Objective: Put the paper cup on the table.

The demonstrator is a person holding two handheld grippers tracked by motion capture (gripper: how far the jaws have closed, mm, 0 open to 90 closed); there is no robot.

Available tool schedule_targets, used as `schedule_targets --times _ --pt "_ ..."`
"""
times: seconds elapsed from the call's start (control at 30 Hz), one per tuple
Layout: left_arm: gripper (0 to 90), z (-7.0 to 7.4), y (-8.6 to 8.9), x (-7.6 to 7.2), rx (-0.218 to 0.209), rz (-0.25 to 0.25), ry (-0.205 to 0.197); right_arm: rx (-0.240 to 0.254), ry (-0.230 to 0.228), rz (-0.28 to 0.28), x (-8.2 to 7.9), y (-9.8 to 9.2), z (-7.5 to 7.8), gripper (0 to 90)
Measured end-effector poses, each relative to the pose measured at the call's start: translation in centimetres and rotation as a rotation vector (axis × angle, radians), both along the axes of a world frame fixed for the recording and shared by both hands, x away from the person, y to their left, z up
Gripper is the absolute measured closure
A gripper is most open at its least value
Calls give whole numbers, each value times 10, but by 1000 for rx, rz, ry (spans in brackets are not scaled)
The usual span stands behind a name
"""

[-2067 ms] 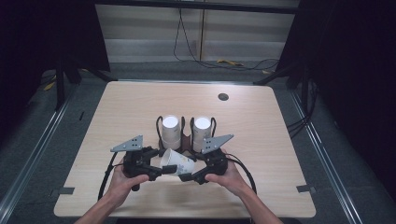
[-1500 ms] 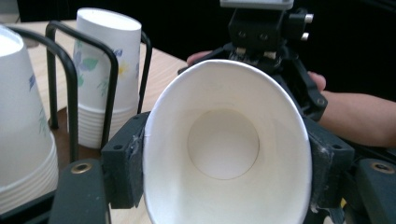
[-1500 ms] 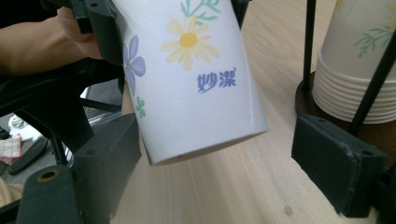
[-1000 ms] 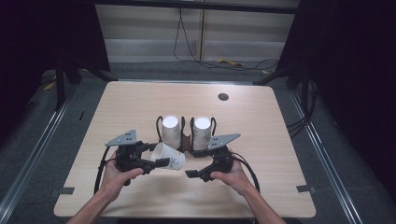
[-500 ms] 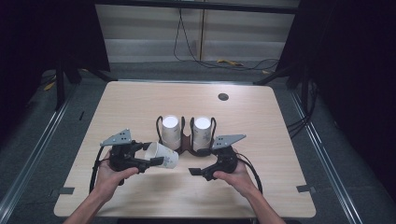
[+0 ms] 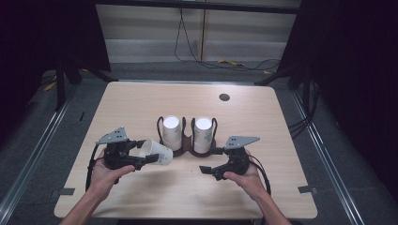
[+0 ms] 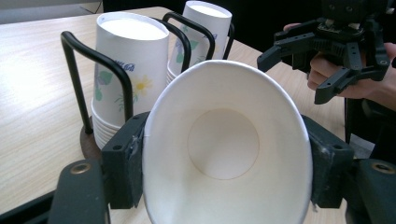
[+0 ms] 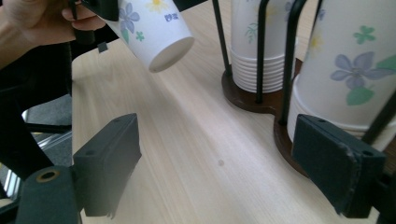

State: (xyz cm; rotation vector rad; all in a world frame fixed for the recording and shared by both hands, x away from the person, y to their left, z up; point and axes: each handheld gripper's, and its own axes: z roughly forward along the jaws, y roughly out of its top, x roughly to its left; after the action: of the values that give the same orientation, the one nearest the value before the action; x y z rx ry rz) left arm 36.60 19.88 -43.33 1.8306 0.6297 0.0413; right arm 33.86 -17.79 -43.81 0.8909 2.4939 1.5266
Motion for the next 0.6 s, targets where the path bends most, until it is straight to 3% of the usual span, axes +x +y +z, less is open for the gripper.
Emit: schedule_targets --times 0.17,0.6 --pt "283 -1 4 1 35 19 7 -9 1 -23 -1 -5 -1 155" --pt "275 4 24 9 50 89 6 3 -3 -64 -2 -12 -3 154"
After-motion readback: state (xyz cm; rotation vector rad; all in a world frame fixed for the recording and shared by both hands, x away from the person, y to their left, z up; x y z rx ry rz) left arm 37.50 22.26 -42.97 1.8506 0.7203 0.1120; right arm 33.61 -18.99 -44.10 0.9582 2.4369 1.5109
